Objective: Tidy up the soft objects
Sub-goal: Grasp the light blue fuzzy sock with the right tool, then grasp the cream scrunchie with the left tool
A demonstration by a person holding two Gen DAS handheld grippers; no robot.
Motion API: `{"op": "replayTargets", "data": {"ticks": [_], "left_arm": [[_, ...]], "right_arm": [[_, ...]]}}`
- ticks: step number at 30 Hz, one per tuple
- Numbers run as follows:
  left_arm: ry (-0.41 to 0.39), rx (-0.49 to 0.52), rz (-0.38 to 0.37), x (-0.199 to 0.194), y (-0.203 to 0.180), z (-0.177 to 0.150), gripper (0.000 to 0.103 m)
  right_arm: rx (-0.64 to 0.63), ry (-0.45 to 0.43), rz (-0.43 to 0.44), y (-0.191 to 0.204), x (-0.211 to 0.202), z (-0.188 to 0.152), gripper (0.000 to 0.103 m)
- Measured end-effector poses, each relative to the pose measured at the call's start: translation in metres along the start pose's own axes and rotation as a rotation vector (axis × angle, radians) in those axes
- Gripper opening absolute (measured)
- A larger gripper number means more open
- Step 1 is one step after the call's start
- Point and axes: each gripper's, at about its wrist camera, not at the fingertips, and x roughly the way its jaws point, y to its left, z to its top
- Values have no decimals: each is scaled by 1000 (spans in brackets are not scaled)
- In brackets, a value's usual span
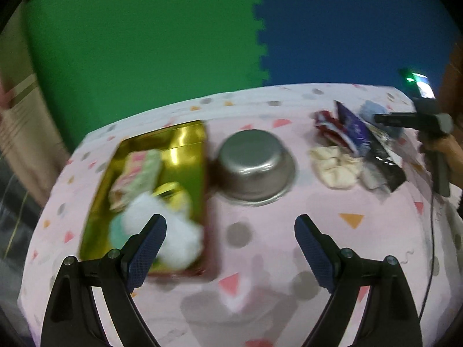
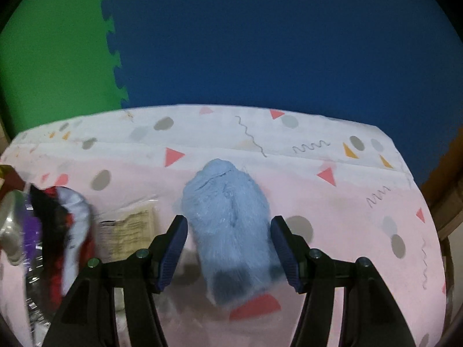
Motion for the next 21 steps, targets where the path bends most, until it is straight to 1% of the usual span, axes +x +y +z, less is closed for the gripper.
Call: {"op": "replayTargets", "data": {"ticks": [3,5,6,7,9,12,14,18,21], "left_arm": [[6,25,-45,14,-20,9,88],[4,30,-62,19,-28,12,88],[9,42,-72,25,-35,14,88],[12,50,-75,29,-40,15,88],[14,63,-85,35,-50,17,88],[26,62,-133,42,-61,20,88],[27,71,-159,45,-68,23,88],[34,95,-189,55,-82,30,88],[69,70,-219,69,-87,38,88]], "right_arm": [[-46,37,-18,2,21,-1,61],[-35,32,-1,-1,20,-2,60],[-33,30,0,-1,19,-2,50],[-44,36,-9,0,19,-4,48],[-56,33,-14,1,14,-9,40],[-49,32,-18,0,3,-22,39],[-22,35,-12,-4,-8,-35,38],[8,41,-5,-14,-28,-57,38],[20,38,-8,-18,-44,-76,38]]}}
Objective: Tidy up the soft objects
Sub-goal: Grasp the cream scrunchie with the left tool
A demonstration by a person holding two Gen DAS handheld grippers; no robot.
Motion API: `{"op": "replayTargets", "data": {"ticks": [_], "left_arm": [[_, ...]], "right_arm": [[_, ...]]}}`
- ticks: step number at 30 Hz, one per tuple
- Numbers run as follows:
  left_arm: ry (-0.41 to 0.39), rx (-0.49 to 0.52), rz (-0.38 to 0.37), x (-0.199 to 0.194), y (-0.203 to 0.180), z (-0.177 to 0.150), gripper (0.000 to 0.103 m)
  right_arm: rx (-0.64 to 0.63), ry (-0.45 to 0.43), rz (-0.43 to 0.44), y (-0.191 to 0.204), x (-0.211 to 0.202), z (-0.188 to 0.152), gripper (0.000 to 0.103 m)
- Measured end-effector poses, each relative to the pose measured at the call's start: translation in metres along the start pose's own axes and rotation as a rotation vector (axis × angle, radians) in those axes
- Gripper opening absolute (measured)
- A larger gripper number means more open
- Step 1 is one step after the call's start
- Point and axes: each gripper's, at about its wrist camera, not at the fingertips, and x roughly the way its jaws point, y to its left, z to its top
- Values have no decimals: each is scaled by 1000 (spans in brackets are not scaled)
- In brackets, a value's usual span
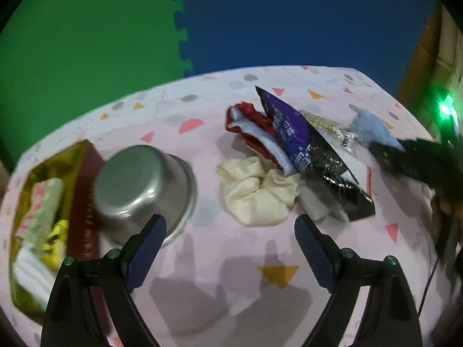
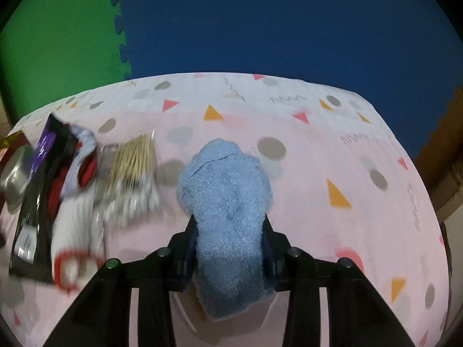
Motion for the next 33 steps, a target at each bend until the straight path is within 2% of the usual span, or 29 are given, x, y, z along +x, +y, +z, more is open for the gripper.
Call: {"op": "replayTargets", "data": {"ticks": [5,9,12,14,15,16,18,25,33], "left_arm": [[38,-16,6,25,-6,11,85],[60,-21,8,43,-9,19,79],[79,-43,-17,51,-8,20,65],[71,-63,-46,51,-8,21,46],[68,-65,-69,50,-8,21,26],[72,-65,-81,49,-8,21,16],[81,-71,-78,46,-9,20,11],[85,-33,-93,20,-16,3,9],[73,-60,-98,-16,-5,-13,9]], "right_arm": [[30,-6,13,-9,-6,-7,39],[19,-5,5,-7,-6,-6,40],[17,-4,3,-6,-6,-6,41],[22,-3,8,-6,-5,-5,41],[24,-3,11,-6,-5,-5,41],[25,-2,13,-7,-5,-5,41],[25,-2,13,-7,-6,-6,41],[28,-2,17,-8,-5,-5,41],[37,-3,26,-10,-6,-6,41]]}}
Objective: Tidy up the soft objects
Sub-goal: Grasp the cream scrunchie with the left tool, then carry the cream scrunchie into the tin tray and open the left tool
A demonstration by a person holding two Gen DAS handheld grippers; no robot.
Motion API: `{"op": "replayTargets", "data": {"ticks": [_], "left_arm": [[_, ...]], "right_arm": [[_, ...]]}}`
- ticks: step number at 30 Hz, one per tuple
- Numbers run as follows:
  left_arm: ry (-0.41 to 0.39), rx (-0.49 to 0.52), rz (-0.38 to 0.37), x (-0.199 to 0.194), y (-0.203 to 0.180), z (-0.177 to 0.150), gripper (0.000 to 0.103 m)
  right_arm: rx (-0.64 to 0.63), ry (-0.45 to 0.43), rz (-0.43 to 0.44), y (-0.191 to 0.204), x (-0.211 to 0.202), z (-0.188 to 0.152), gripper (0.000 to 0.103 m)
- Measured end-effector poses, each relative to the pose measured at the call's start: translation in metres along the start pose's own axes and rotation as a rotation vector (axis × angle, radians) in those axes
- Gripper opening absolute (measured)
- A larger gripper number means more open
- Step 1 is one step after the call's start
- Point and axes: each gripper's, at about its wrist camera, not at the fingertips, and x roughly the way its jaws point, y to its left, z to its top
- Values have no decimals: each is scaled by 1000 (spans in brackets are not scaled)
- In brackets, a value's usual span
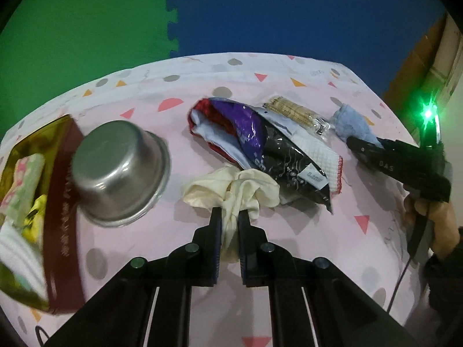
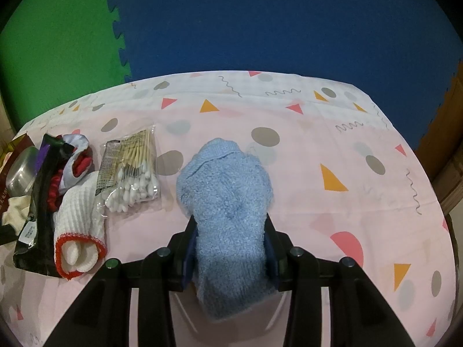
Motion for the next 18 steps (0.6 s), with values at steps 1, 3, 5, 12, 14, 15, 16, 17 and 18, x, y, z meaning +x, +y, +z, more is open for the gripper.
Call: {"op": "replayTargets", "data": {"ticks": [1,3,5,12,14,15,16,17,18], "left_arm": [[-4,-3,-2,-4,1,-2,9],[-14,-5,0,-14,5,-5,9],[-23,-6,10,-23,7,-7,9],[-60,-22,16,-48,15,-10,9],[-70,-25,18,-54,17,-10,9],[-75,-28,17,-57,18,-10,9],[-82,-30,16,-60,19,-9,9],[-88,-32,17,-63,21,-9,9],[-96,-32,20,-67,22,-8,9]], "right_arm": [[0,0,0,0,0,0,41],[1,0,0,0,0,0,41],[1,0,1,0,1,0,41],[1,0,0,0,1,1,41],[0,0,-1,0,1,1,41],[1,0,0,0,1,1,41],[1,0,0,0,0,1,41],[1,0,0,0,0,1,41],[1,0,0,0,0,1,41]]}}
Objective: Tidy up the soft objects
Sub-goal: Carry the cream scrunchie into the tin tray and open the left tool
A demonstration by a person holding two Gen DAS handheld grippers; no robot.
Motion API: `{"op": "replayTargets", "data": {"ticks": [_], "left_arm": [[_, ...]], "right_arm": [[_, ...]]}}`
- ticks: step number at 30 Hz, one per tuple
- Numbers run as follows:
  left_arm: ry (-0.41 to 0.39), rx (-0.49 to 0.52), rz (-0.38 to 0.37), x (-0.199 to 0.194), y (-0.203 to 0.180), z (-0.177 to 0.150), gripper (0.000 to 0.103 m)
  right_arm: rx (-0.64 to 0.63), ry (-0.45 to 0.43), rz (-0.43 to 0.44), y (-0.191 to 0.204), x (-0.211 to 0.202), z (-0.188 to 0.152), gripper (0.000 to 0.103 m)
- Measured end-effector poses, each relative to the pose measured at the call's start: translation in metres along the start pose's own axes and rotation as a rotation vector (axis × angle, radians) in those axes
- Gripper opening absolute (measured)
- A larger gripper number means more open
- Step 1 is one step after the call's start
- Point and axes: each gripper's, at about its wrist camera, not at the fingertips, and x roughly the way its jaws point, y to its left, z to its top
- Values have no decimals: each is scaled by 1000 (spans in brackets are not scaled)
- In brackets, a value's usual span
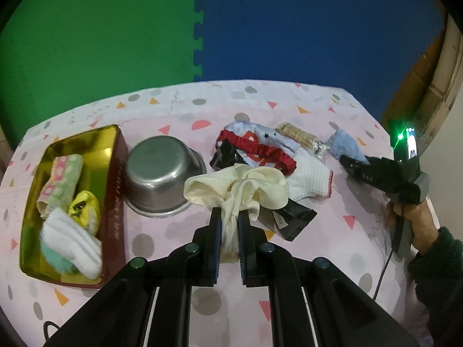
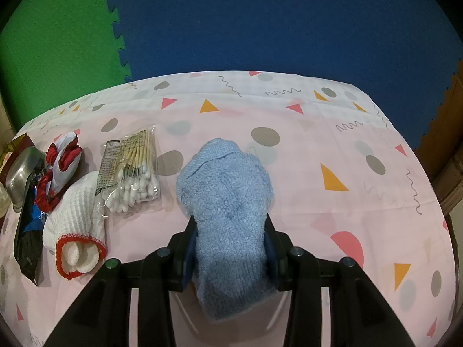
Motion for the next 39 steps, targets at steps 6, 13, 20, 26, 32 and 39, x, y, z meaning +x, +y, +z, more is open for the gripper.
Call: {"op": "replayTargets", "data": {"ticks": [6,13,20,26,32,39], "left_arm": [[-37,-36,29,-17,20,9,9],[-81,-100,128,-35,65,25,9],[-85,-132,251,-30,114,36,9],[-57,-140,284,-9,137,35,9],[-17,-161,272,18,153,43,9],[15,-160,286,42,162,52,10]], "right_arm": [[-4,0,-6,0,0,0,41],[-8,1,-10,1,0,0,41],[-8,1,-10,1,0,0,41],[-9,1,-10,1,0,0,41],[-9,1,-11,1,0,0,41],[-9,1,-12,1,0,0,41]]}}
